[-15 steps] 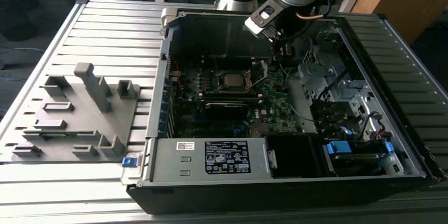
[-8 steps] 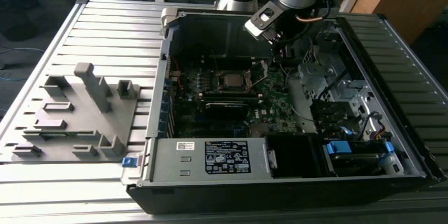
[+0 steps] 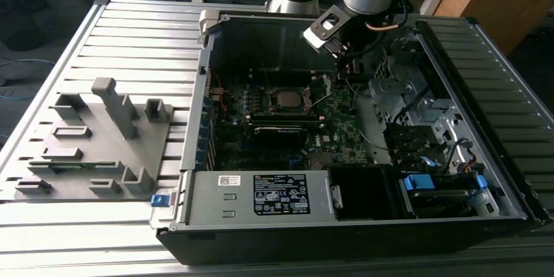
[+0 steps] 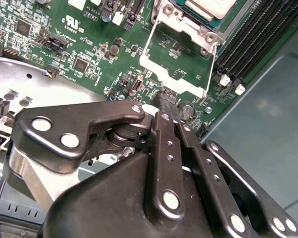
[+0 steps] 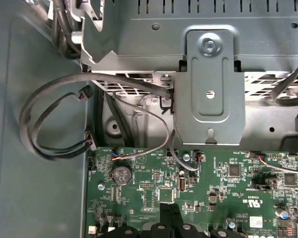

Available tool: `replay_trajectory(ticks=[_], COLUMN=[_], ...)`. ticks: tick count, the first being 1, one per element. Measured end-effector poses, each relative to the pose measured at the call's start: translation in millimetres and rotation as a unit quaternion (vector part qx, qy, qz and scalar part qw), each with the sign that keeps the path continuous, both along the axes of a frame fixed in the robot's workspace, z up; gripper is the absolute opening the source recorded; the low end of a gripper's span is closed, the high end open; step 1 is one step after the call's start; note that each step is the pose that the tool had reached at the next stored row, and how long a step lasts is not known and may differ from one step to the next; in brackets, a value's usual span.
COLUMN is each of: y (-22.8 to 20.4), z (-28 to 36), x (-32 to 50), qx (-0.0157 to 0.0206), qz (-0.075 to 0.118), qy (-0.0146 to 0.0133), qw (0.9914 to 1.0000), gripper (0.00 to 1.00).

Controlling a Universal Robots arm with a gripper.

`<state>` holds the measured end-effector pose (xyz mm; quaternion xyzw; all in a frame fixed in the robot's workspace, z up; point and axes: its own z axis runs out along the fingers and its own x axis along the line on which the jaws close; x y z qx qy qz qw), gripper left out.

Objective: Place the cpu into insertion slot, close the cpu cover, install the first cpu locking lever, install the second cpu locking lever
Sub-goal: 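Close the cpu cover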

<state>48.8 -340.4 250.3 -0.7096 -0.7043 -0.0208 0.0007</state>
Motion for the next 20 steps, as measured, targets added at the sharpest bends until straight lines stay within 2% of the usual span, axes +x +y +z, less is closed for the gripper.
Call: replay_trajectory(ticks=[9, 20], y=[0.0, 0.0], z=[-8.1, -8.4], x=[0.4, 0.4], qx=[0.0000, 0.0000], qz=[0.000, 0.000], qy=[0.0011, 0.0011], qw=[1.00000, 1.00000], gripper=[0.11, 0.11])
